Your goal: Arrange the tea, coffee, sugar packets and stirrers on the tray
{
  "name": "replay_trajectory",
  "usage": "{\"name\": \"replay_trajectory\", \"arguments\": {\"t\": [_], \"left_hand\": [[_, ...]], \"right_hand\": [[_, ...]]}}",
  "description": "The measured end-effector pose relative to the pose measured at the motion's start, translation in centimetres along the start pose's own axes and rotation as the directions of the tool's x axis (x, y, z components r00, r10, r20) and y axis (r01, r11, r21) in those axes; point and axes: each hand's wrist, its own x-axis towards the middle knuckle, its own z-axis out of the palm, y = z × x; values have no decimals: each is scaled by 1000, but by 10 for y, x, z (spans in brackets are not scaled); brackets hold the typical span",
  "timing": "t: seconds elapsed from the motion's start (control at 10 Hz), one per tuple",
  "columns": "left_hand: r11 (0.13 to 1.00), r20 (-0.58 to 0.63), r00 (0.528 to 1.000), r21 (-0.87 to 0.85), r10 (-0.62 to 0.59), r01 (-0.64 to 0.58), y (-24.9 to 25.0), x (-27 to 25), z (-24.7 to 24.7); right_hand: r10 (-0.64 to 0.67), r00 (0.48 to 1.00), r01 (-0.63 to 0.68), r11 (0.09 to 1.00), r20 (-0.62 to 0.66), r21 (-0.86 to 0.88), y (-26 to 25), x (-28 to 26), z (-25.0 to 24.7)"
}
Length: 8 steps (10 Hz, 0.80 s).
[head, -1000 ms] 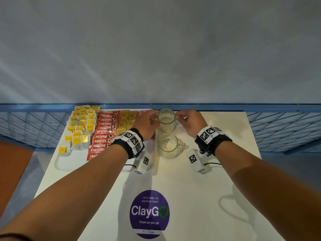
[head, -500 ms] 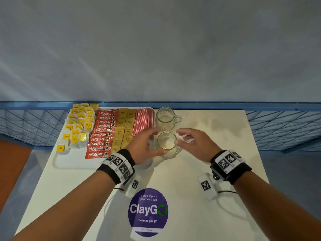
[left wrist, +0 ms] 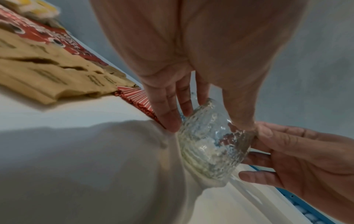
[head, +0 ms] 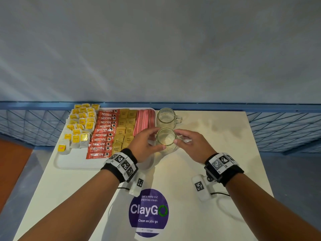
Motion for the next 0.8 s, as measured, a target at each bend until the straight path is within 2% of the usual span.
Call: {"name": "replay_trajectory", "arguments": {"t": [0.6, 0.7, 0.8], "left_hand": [[999, -8, 1000, 42, 7, -7, 4, 4, -4], [1000, -12, 1000, 22, 8, -8, 8, 1, -9], [999, -52, 999, 47, -1, 4, 9, 0, -14]], "right_hand": [[18, 1000, -18, 1000, -13, -1, -1, 6, -3], [45, 998, -45, 999, -40, 2, -3, 5, -6], [36, 990, -33, 999, -140, 25, -9, 4, -8]]}}
